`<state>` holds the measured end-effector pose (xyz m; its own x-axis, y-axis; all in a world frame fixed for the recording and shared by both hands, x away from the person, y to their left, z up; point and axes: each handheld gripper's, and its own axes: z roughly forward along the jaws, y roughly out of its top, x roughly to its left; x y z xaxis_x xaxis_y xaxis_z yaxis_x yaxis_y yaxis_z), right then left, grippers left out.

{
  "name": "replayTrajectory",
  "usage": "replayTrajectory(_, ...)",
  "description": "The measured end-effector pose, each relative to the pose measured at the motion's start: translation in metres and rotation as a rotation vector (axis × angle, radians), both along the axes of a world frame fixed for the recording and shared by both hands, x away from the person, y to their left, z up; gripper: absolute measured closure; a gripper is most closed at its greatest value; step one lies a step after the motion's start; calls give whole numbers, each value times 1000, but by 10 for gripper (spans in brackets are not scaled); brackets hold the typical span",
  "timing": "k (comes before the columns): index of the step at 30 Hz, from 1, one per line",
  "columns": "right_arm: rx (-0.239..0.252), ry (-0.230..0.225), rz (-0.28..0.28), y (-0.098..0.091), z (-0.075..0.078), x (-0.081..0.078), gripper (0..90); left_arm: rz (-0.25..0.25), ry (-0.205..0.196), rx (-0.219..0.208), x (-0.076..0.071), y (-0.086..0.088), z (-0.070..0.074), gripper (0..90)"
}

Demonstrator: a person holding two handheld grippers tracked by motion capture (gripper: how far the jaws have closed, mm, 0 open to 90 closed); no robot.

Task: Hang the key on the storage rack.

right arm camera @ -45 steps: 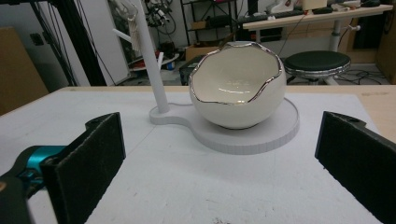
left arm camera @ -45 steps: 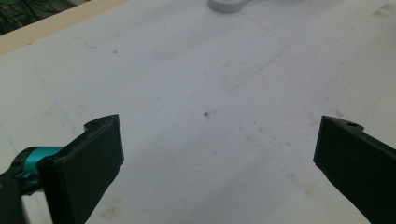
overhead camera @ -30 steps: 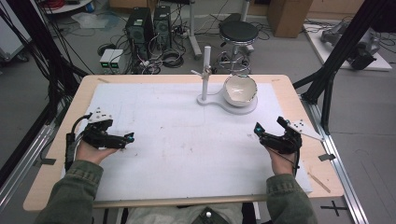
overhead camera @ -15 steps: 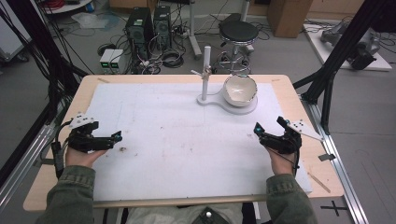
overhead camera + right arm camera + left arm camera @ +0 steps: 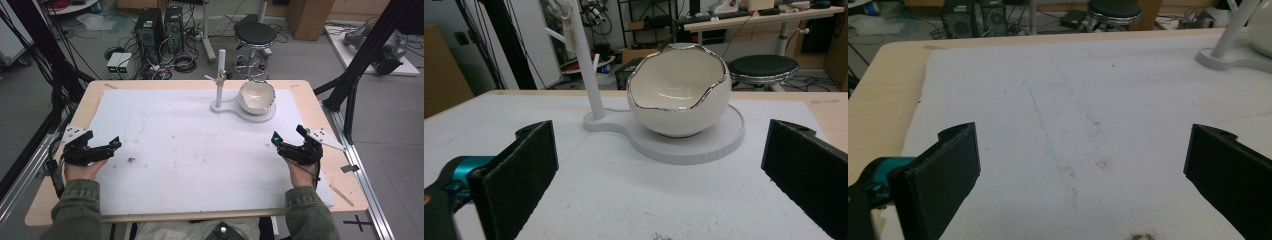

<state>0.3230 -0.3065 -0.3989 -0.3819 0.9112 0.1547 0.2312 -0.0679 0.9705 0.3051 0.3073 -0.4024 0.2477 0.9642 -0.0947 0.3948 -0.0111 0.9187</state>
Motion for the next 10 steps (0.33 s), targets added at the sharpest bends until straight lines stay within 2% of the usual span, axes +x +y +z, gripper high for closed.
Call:
replayTrajectory(2, -2, 1, 4, 0, 0, 0, 6, 23, 3, -2, -2, 4, -2, 20)
replayTrajectory(5, -5, 3, 5, 0, -1, 1, 6, 53, -14, -25, -4, 11, -3, 20)
replayTrajectory(7, -4, 4, 6, 1, -1, 1, 6, 57, -17, -39, -6, 13, -4, 20)
replayTrajectory(10, -5, 2, 8, 1, -1, 1, 6, 56, -17, -33, -6, 12, -4, 20)
